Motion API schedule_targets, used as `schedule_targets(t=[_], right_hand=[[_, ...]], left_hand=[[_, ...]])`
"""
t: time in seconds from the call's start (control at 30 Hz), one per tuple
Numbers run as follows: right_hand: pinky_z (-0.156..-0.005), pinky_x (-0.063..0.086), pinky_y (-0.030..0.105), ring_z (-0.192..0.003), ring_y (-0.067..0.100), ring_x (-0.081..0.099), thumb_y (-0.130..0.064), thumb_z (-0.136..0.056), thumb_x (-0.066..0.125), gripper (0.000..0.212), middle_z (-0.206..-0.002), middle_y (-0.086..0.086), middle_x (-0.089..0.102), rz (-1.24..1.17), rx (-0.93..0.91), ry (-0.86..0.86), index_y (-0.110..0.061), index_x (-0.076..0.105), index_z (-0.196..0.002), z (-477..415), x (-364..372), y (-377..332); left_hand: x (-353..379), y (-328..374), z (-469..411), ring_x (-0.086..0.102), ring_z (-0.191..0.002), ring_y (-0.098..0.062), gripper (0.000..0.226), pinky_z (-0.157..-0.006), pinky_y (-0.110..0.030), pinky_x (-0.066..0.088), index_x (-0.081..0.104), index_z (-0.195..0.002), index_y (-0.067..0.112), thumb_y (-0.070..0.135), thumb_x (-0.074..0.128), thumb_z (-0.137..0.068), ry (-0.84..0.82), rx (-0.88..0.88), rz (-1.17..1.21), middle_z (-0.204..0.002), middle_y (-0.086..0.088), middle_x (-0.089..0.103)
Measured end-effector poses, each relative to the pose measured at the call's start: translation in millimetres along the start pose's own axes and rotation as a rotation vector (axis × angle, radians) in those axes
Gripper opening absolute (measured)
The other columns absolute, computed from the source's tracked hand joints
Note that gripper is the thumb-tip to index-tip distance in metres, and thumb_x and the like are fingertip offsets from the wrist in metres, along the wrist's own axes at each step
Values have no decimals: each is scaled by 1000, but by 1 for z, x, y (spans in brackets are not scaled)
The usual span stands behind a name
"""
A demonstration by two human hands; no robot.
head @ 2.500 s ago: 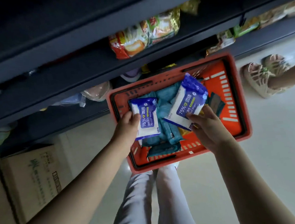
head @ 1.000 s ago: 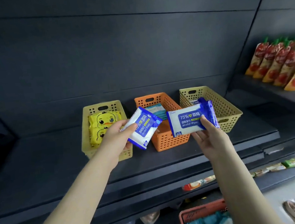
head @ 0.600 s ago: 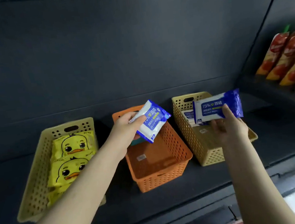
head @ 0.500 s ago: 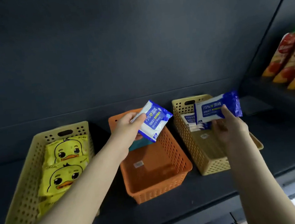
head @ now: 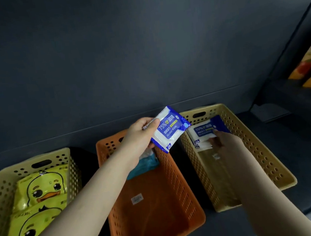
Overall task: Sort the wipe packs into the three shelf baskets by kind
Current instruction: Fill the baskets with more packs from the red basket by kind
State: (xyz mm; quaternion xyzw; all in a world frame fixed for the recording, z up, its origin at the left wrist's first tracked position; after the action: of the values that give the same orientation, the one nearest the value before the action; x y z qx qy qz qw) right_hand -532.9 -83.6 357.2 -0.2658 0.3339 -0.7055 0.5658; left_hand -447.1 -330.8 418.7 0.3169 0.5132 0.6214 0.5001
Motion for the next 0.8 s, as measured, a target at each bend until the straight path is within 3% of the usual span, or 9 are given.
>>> schedule_targets(t=[0.13,0.2,0.3,0.43,0.5,0.6,0.67,0.73,0.8], right_hand=[[-74,51,27,-73,12,56,-8,-96,52,16,-132,19,56,-247,42,-3,-13,51,-81,-7,6,9],[-90,49,30,-88,19,59,-9,-98,48,10,-129,13,54,-415,163,83,-1,54,-99,1,7,7],[-91,48,30,-115,27,56,-12,-96,54,41,-137,11,51,-233,116,83,-3,45,-136,0,8,7],[-62,53,22,-81,13,59,-12,-94,55,43,-121,10,59,-165,15,-32,-2,46,-135,-7,8,10],[-62,54,22,-79,12,59,-14,-95,55,36,-99,4,60,-204,65,-52,-3,49,-128,-7,5,10],[-80,54,31,-90,21,64,-17,-90,64,32,-103,10,65,-148,182,-5,-7,55,-119,-3,-4,4],[-71,54,32,-79,19,66,-21,-87,68,25,-91,9,69,-169,230,4,-10,58,-107,3,-7,3],[-58,48,27,-56,13,56,-25,-90,64,18,-62,1,59,-249,205,-106,-11,55,-85,15,-1,1],[-63,48,26,-60,13,53,-35,-93,60,28,-62,0,54,-235,142,-250,-11,58,-78,30,7,-2]], left_hand=[[5,-6,-9,66,-74,-18,28,-65,-37,48,62,-104,28,50,61,-86,-21,-4,6,-95,-9,71],[5,-11,-13,63,-72,-21,25,-64,-39,45,64,-95,34,54,62,-80,-30,-24,21,-91,-11,71],[4,-16,-18,61,-71,-18,20,-65,-35,47,65,-98,31,47,63,-86,-41,-30,71,-86,-7,70],[-1,-17,-23,63,-71,-16,30,-66,-36,49,62,-101,25,51,62,-86,-15,-32,97,-86,-6,69],[-1,-16,-24,65,-73,-15,35,-65,-33,49,61,-105,23,53,59,-87,-9,-43,106,-89,-5,70],[3,-15,-23,66,-72,-14,29,-56,-27,48,60,-106,24,48,57,-91,-36,-71,163,-89,-3,70],[6,-13,-20,66,-70,-13,28,-49,-23,46,60,-110,24,45,56,-92,-69,-91,186,-89,-2,70],[12,-10,-20,69,-76,-14,30,-54,-24,51,61,-113,25,44,58,-91,-97,-92,170,-93,-1,72],[22,-5,-19,69,-83,-13,28,-68,-28,54,62,-113,23,41,58,-92,-126,-70,147,-96,0,73]])
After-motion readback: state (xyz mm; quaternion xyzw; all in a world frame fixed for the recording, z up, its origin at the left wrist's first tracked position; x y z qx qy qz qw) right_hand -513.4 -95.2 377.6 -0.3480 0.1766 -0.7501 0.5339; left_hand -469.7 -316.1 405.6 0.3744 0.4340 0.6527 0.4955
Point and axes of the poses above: each hand's wrist, its own z-axis away from the middle knuckle, its own x-axis out of the palm, y = z × x, the point moved 5 cm from there along -z, towards the middle knuckle
